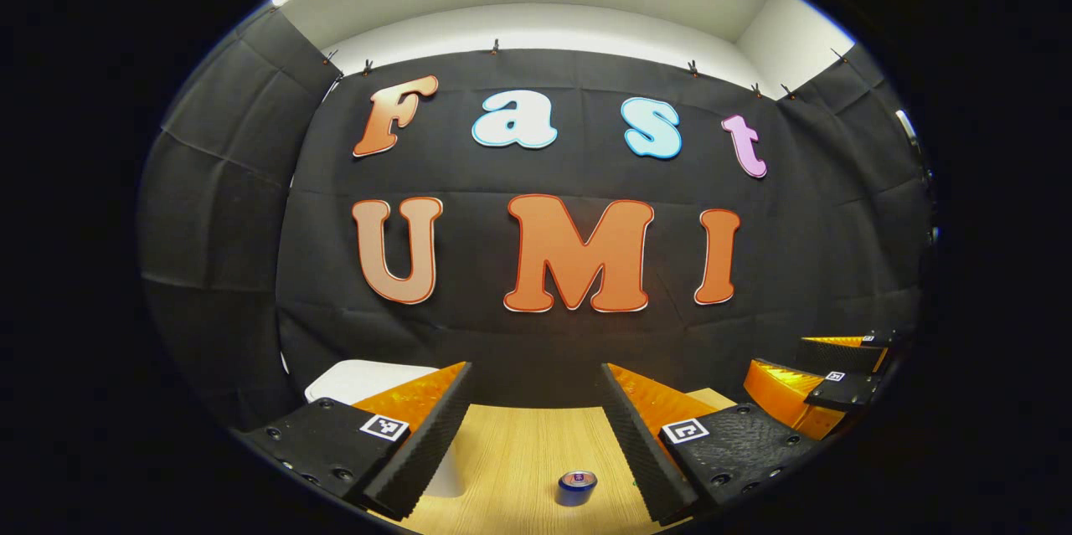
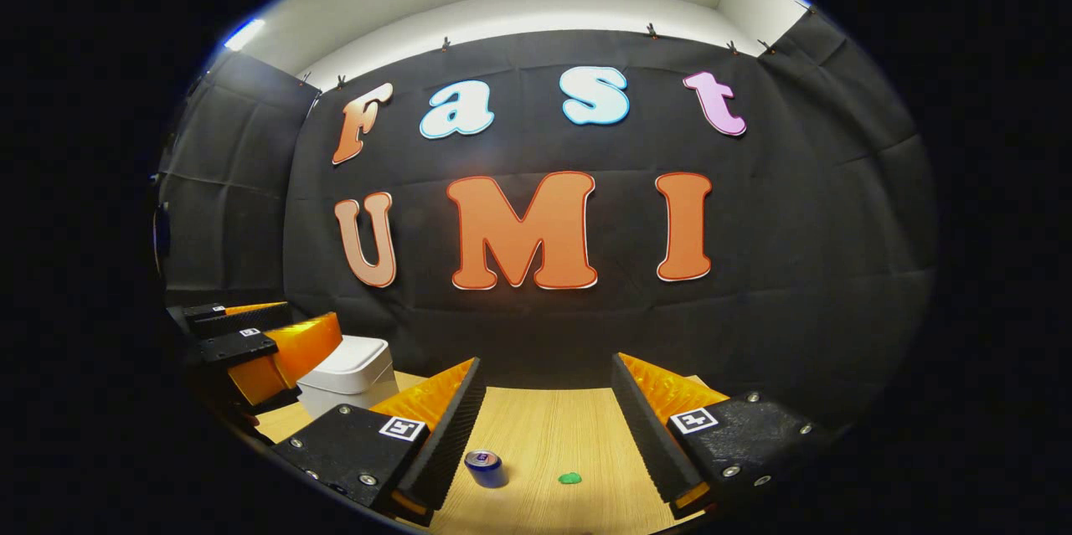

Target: Press the lid of the desktop garbage bin to open it, pick up the crumpled paper on the desktop and throw it into the bin, then pick up the pop can on the desktop and drop it into the bin, and finally close the garbage bin lid.

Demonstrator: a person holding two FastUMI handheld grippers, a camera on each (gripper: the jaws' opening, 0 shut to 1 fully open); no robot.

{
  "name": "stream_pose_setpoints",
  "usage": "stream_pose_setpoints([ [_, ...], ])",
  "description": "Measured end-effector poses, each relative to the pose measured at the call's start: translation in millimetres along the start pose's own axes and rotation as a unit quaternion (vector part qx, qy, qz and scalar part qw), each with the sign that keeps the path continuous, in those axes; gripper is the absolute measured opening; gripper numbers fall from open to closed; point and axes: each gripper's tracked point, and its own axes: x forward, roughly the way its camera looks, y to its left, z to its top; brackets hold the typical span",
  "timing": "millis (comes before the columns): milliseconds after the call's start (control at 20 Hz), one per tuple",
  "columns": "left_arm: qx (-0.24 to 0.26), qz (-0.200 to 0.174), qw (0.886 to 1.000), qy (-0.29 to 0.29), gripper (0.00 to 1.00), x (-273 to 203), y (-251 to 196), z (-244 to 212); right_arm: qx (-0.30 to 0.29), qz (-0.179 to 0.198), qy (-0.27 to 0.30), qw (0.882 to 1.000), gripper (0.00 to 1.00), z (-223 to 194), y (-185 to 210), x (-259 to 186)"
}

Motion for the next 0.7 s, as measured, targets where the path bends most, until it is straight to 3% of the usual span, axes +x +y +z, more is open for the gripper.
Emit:
stream_pose_setpoints([
  [700, 0.005, 0.017, 1.000, 0.001, 0.92, -5, 25, 5, 0.006, 0.005, 0.019, 1.000, 0.90, -12, 9, 1],
])
